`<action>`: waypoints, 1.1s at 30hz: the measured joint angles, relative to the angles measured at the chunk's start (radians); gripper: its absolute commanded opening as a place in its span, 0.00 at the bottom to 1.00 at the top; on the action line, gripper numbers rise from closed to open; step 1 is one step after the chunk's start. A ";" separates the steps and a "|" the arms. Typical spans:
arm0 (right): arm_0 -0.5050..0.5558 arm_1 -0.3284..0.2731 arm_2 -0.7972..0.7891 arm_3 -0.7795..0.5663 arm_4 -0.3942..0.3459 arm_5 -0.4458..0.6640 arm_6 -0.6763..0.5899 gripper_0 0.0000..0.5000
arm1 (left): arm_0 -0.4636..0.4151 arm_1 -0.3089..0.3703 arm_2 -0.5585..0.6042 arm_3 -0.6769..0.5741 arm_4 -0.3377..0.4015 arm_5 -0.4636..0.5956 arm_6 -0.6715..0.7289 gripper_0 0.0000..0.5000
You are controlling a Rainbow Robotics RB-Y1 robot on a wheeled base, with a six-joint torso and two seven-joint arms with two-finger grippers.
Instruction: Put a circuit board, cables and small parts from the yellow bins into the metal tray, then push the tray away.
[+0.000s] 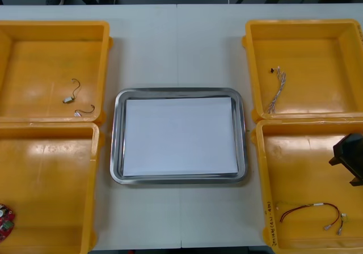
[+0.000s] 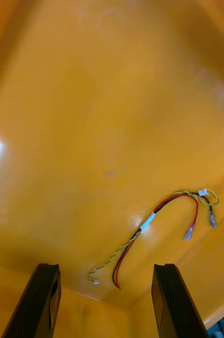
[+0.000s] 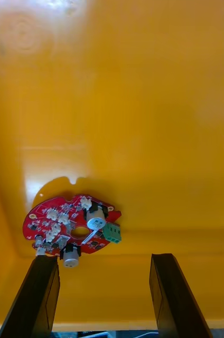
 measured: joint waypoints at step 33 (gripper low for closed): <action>0.097 -0.001 0.049 0.098 0.068 -0.203 -0.228 1.00 | 0.069 -0.112 0.005 0.113 -0.105 -0.184 -0.380 1.00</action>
